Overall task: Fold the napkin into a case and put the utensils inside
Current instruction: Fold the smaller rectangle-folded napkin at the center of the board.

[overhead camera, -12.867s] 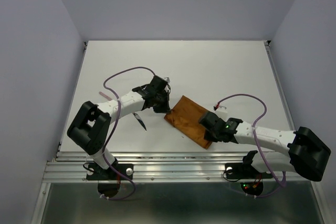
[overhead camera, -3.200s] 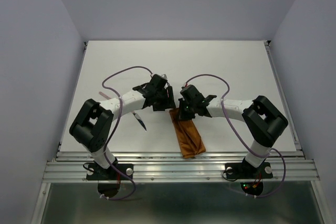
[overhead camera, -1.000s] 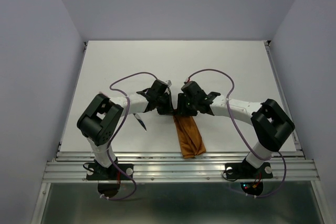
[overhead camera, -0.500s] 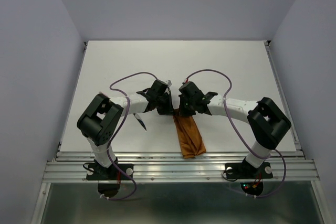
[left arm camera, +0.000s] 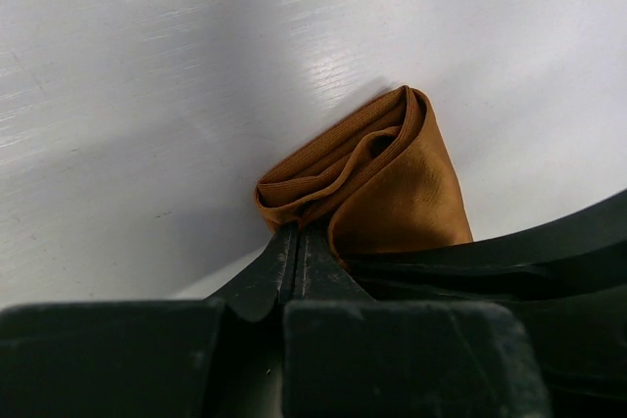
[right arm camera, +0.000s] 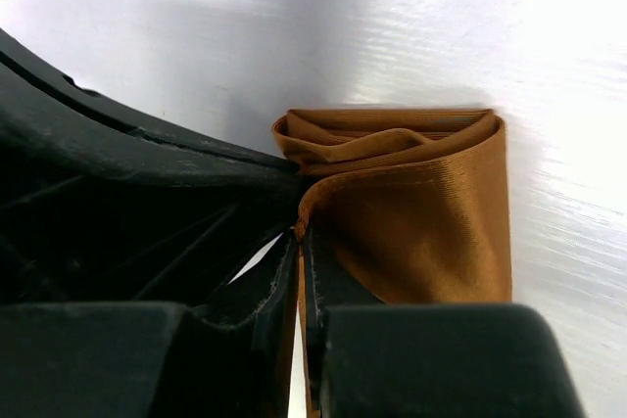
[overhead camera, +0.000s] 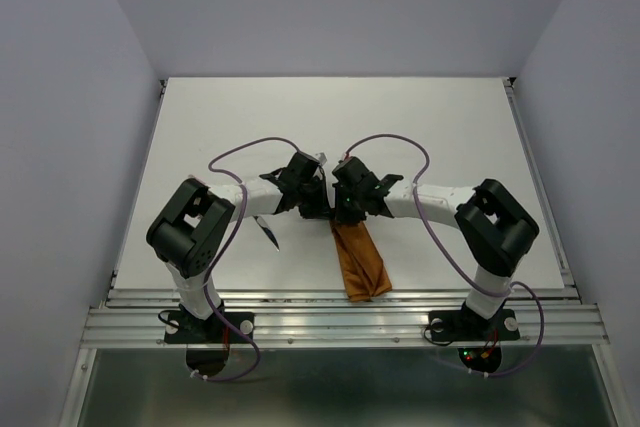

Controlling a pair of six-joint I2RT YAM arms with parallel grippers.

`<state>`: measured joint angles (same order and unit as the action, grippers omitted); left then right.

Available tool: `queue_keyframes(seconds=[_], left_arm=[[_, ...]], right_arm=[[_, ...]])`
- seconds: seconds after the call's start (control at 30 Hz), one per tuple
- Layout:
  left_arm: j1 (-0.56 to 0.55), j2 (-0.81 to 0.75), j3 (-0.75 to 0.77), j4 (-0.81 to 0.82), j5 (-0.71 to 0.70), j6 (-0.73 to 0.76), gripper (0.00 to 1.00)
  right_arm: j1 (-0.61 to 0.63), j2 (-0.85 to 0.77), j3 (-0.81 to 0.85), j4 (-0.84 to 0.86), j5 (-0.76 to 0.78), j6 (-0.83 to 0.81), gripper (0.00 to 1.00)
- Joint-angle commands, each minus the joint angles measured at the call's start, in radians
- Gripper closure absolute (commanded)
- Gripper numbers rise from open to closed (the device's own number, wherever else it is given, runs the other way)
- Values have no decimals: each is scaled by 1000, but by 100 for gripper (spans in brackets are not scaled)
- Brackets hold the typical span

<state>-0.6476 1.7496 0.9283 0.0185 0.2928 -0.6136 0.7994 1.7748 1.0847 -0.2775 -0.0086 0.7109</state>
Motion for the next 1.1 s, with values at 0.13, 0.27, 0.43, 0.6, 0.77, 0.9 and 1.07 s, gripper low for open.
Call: queue_keyframes(seconds=[0.13, 0.27, 0.43, 0.6, 0.77, 0.9, 1.07], left_arm=[[-1, -24, 14, -40, -17, 6, 88], [-1, -28, 15, -46, -18, 3, 80], [-1, -78, 17, -80, -40, -5, 78], [-1, -119, 33, -126, -73, -2, 77], [0, -140, 47, -152, -93, -2, 69], [-1, -153, 55, -158, -96, -2, 59], [-1, -157, 64, -170, -98, -2, 45]], right_arm=[[7, 0, 15, 46, -4, 2, 82], [7, -17, 11, 46, -5, -1, 77], [7, -51, -6, 64, -22, 2, 72], [7, -146, -32, 70, -16, 2, 68], [7, -259, -68, 52, 4, 2, 67], [7, -322, -117, 32, 36, 15, 67], [7, -371, -187, 12, 47, 33, 66]])
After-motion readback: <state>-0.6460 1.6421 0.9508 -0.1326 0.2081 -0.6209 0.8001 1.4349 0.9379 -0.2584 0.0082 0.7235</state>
